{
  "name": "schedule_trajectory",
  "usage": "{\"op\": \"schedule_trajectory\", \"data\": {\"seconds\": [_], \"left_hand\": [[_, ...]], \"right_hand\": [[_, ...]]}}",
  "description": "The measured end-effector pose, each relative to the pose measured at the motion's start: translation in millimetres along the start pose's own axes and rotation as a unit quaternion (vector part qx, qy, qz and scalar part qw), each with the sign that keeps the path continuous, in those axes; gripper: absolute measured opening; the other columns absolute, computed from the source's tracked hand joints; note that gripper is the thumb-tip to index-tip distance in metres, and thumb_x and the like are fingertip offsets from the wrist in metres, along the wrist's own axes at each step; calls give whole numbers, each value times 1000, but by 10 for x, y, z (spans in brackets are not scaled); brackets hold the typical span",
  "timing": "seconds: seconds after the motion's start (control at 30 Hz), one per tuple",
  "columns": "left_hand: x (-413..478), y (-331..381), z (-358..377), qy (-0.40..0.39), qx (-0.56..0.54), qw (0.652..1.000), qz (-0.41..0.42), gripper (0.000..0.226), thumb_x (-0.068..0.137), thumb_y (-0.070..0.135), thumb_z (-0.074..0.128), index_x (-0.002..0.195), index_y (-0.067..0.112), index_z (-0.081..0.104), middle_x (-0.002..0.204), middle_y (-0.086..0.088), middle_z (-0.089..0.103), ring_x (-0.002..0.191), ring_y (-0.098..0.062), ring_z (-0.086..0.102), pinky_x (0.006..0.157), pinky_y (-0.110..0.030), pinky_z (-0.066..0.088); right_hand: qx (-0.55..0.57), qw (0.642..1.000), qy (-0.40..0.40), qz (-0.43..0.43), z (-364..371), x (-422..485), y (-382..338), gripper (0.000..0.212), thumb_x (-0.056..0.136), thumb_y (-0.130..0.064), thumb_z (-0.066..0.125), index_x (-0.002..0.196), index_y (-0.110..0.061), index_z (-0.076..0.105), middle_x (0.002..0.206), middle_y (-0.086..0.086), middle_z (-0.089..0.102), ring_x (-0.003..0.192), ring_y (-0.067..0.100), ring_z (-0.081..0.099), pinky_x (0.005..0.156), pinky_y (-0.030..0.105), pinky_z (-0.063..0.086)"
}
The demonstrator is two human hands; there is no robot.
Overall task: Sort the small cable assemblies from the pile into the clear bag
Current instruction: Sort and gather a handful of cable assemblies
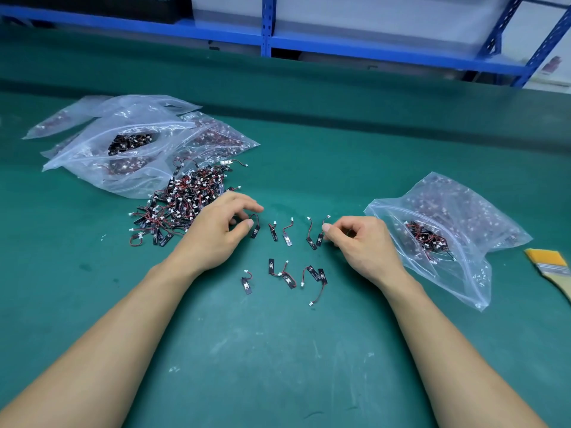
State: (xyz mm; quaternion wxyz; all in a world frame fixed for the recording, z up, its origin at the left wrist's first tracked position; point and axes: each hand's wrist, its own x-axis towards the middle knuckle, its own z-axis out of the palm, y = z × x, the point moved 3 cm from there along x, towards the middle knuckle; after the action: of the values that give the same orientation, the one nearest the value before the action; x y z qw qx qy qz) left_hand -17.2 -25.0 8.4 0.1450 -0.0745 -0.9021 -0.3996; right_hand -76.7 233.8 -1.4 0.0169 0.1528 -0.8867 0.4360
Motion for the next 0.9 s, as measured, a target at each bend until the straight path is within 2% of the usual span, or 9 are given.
{"op": "schedule_trajectory", "data": {"seconds": [0.27, 0.53, 0.7, 0.9], "left_hand": [[26, -97, -42, 28, 70, 996, -37, 32, 93, -4, 53, 113, 16, 69, 107, 3, 60, 102, -19, 56, 97, -34, 42], [16, -95, -29, 30, 44, 997, -63, 24, 92, 9, 64, 112, 21, 69, 107, 6, 59, 101, -13, 57, 94, -31, 43], [19, -95, -24, 29, 54, 997, -51, 24, 93, 6, 62, 110, 19, 70, 105, 5, 61, 100, -16, 56, 94, -31, 42], [34, -106, -31, 21, 65, 997, -39, 33, 93, -5, 52, 110, 17, 71, 97, 12, 56, 99, -13, 52, 92, -27, 38]], "right_hand": [[-3, 1000, -2, 0, 0, -1, 0, 31, 91, -37, 68, 65, -21, 70, 63, 2, 65, 54, 10, 45, 57, 29, 40], [-8, 1000, -4, 3, -1, 3, 4, 30, 91, -37, 68, 65, -22, 70, 61, -3, 63, 52, 8, 43, 56, 28, 39], [-6, 1000, -4, 6, -2, 1, 5, 30, 91, -38, 67, 66, -21, 70, 63, -1, 65, 54, 10, 45, 58, 29, 40], [-10, 1000, -8, 8, -4, -3, 4, 30, 91, -38, 67, 67, -21, 70, 64, -1, 65, 54, 10, 46, 58, 29, 41]]}}
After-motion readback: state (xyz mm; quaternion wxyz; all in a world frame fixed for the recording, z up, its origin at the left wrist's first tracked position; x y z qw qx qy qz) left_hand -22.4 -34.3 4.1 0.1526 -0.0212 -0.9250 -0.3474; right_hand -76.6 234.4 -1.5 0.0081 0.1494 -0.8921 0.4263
